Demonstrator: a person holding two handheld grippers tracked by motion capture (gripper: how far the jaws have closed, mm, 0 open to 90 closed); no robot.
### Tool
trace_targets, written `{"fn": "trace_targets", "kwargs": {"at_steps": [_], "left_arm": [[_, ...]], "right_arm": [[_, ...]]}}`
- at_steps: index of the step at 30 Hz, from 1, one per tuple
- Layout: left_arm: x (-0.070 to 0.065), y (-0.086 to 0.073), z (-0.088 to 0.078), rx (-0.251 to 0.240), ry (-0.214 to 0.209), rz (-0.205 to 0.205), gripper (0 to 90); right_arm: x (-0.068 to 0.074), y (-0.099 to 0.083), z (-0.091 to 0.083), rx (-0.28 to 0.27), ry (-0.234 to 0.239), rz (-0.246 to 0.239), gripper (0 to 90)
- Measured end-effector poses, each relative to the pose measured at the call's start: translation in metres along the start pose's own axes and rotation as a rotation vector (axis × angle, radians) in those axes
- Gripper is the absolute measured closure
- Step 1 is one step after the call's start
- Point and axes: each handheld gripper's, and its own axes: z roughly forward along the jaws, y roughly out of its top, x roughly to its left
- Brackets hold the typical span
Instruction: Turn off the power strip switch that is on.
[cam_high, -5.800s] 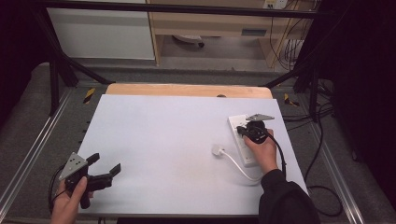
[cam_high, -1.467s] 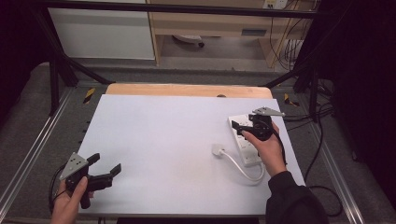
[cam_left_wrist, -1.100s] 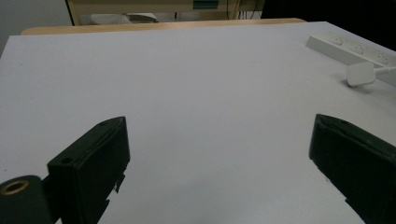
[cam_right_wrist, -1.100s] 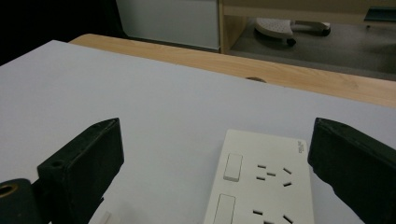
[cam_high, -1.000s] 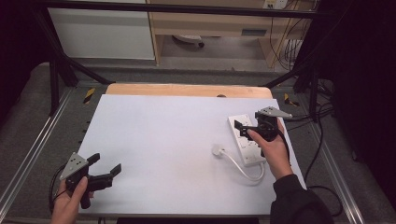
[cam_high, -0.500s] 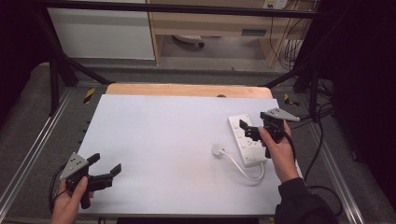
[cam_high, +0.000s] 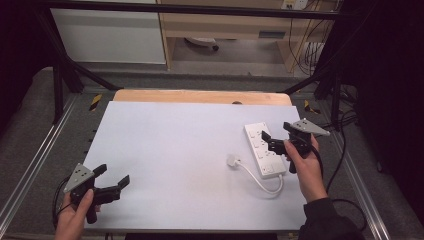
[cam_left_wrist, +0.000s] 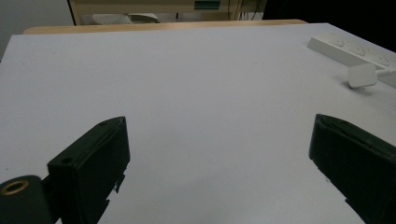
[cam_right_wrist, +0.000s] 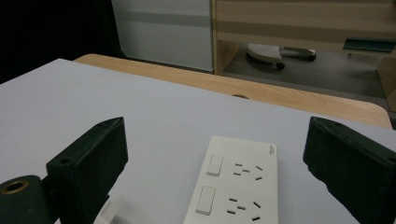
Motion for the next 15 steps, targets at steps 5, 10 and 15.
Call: {"fn": "trace_targets", "kwargs": {"at_steps": [5, 10, 15], "left_arm": [[0.001, 0.000, 0.000, -0.002, 0.001, -0.001, 4.9], [0.000, 0.000, 0.000, -0.004, 0.004, -0.001, 5.0], [0.001, 0.000, -0.001, -0.004, 0.005, -0.002, 5.0]], "right_arm": [[-0.001, -0.005, -0.009, -0.017, -0.001, -0.002, 6.9], [-0.001, -0.014, -0.019, -0.022, 0.010, -0.002, 7.3], [0.000, -0.021, -0.028, -0.031, 0.018, 0.003, 7.4]]}}
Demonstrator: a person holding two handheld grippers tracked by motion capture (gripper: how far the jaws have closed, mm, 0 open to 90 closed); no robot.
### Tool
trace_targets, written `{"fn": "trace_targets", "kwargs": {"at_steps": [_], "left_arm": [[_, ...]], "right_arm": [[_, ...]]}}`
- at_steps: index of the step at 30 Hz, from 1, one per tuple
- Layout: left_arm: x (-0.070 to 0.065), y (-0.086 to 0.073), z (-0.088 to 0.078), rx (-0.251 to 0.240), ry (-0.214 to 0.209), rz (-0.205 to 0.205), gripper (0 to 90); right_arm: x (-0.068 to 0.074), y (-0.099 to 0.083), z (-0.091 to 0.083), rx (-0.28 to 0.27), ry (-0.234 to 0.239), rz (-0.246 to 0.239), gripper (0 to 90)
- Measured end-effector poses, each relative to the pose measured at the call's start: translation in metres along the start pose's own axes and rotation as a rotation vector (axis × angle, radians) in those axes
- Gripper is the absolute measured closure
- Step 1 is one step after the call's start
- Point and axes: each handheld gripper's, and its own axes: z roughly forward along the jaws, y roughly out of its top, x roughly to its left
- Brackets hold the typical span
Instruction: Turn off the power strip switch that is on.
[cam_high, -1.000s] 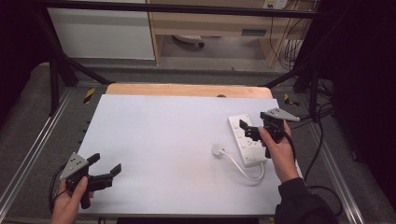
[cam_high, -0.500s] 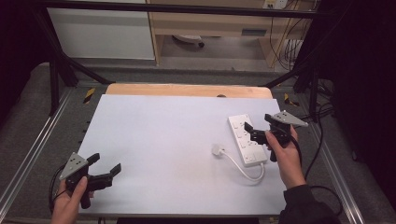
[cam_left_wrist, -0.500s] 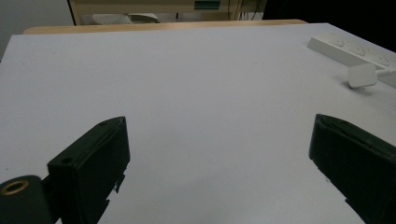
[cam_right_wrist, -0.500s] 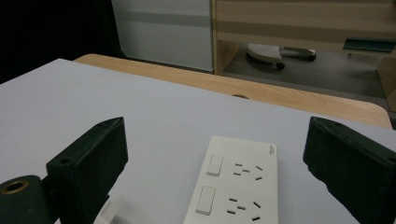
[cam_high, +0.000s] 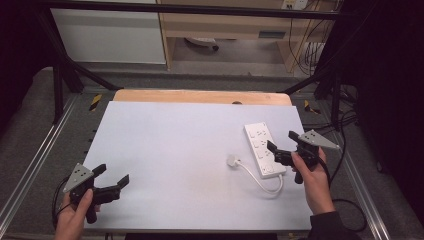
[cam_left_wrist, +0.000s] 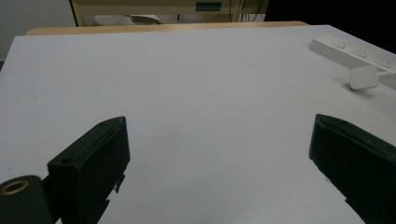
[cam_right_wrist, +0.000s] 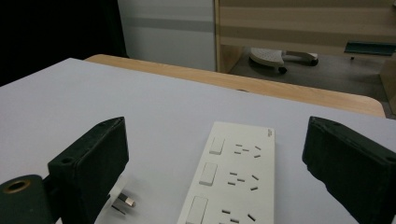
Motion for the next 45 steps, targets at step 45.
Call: {"fn": "trace_targets", "kwargs": {"at_steps": [45], "left_arm": [[0.001, 0.000, -0.001, -0.001, 0.001, -0.007, 4.9]], "right_arm": [[0.020, -0.067, -0.043, 0.063, 0.060, -0.017, 4.0]]}}
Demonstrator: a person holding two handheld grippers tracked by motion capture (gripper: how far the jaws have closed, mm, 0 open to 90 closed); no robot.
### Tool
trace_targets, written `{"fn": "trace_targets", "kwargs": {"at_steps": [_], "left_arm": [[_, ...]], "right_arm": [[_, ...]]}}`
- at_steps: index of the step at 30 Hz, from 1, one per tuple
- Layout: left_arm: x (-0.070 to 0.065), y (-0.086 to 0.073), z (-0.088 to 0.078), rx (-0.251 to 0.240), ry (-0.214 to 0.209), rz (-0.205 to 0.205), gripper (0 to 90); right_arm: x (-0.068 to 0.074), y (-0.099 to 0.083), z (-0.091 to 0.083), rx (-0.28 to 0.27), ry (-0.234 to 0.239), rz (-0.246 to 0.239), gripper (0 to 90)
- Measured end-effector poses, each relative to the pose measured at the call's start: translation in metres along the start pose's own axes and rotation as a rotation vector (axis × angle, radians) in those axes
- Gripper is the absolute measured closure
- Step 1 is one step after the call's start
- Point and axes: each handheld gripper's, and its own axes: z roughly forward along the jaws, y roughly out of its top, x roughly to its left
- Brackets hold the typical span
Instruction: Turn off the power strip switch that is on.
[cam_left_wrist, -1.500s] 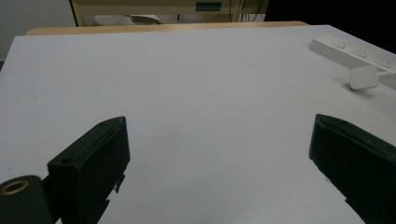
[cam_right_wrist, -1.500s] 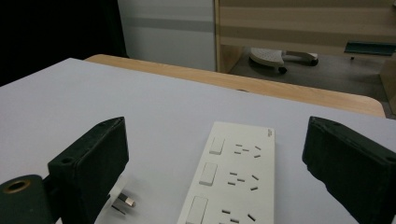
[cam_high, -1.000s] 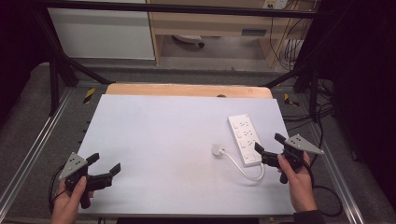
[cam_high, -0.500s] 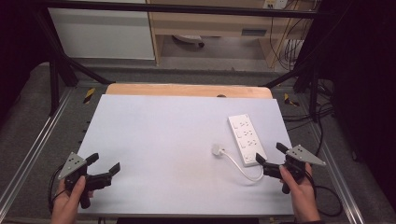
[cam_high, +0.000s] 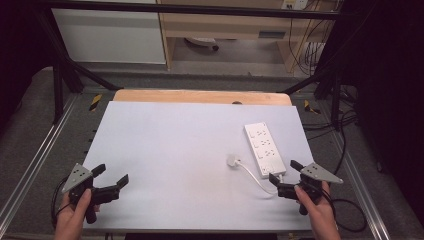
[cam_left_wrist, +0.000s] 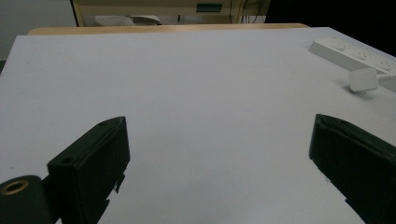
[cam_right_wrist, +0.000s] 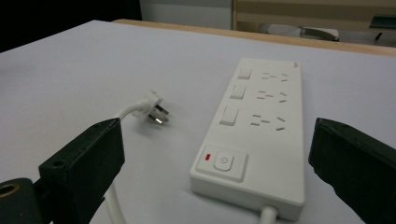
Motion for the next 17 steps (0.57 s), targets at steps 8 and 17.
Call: {"fn": "trace_targets", "kwargs": {"at_steps": [8, 17], "left_arm": [[-0.001, 0.000, 0.000, -0.003, -0.007, 0.010, 4.9], [-0.002, 0.000, 0.001, 0.000, -0.006, 0.008, 4.9]], "right_arm": [[0.022, -0.007, 0.018, 0.072, 0.076, -0.068, 4.1], [0.040, -0.006, 0.034, 0.135, 0.093, -0.125, 3.7]]}}
